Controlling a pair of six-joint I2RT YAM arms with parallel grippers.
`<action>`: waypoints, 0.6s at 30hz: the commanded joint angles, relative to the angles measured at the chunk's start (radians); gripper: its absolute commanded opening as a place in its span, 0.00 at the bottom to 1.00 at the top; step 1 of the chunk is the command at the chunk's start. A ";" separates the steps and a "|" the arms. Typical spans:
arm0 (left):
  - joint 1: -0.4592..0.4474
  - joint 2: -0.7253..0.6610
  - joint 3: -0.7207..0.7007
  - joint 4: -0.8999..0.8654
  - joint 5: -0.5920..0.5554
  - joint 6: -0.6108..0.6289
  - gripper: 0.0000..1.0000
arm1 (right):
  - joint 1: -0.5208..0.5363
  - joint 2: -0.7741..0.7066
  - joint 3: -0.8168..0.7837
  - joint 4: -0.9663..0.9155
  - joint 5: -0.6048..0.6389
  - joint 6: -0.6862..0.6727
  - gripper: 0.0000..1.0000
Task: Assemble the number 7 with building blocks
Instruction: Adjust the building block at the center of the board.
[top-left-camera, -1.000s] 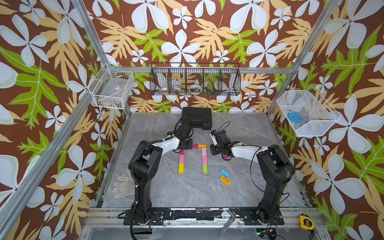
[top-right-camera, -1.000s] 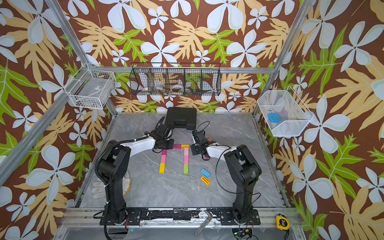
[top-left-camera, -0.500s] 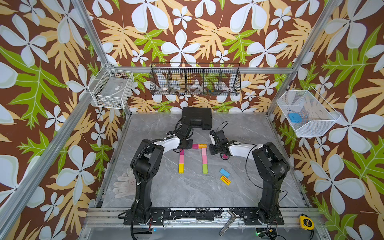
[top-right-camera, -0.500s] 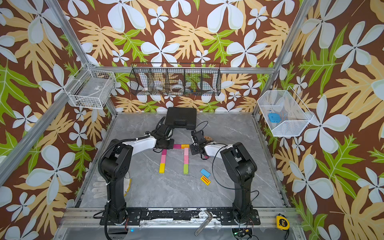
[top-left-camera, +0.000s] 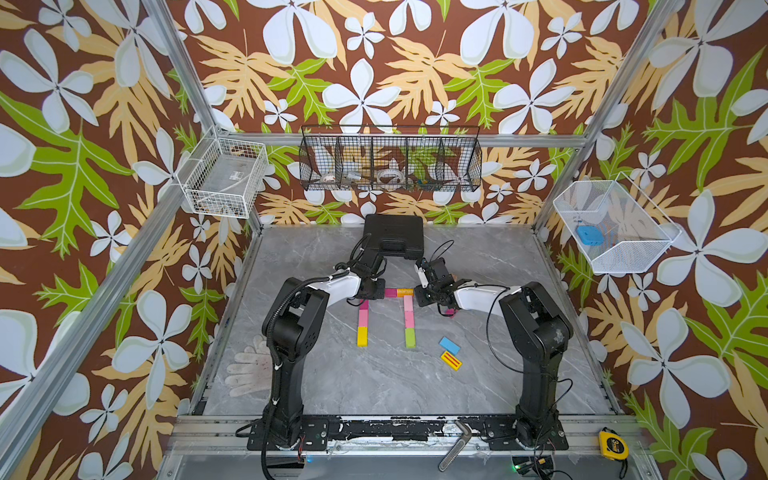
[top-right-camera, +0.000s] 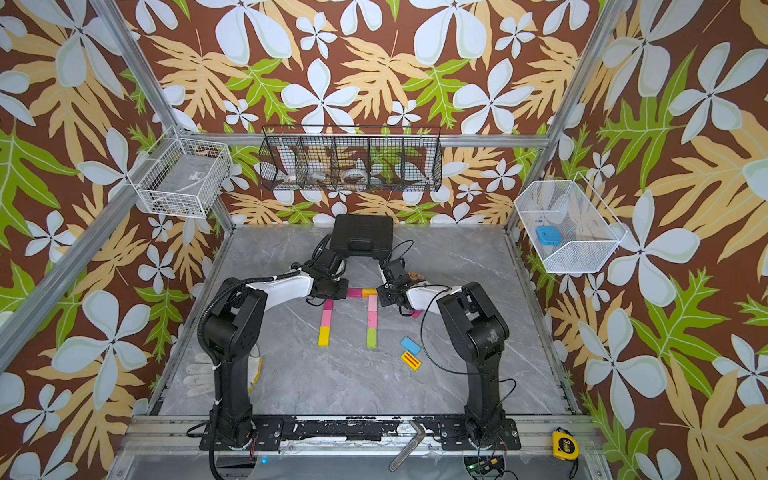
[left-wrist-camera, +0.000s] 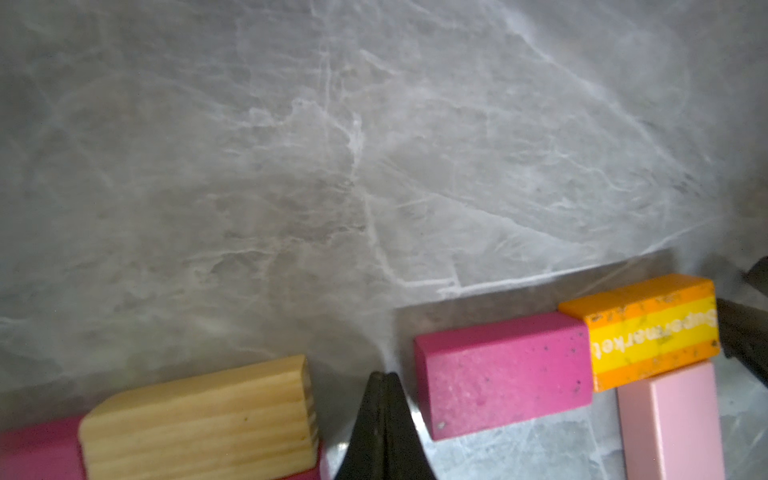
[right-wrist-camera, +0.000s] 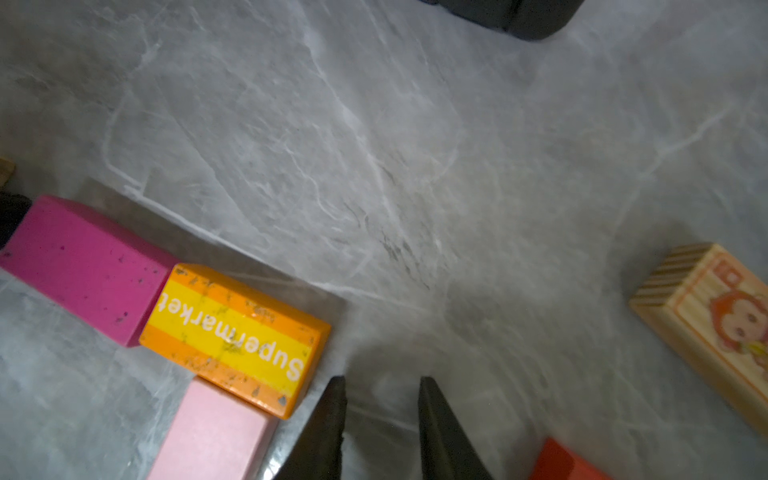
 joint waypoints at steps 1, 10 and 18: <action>0.002 0.005 0.005 -0.005 0.007 0.012 0.00 | 0.001 -0.003 -0.005 -0.022 -0.023 -0.010 0.30; 0.002 0.009 0.005 -0.004 0.014 0.014 0.00 | 0.007 -0.006 -0.009 -0.008 -0.060 -0.026 0.31; 0.002 0.013 0.011 -0.004 0.017 0.023 0.00 | 0.008 -0.008 -0.021 -0.003 -0.061 -0.023 0.31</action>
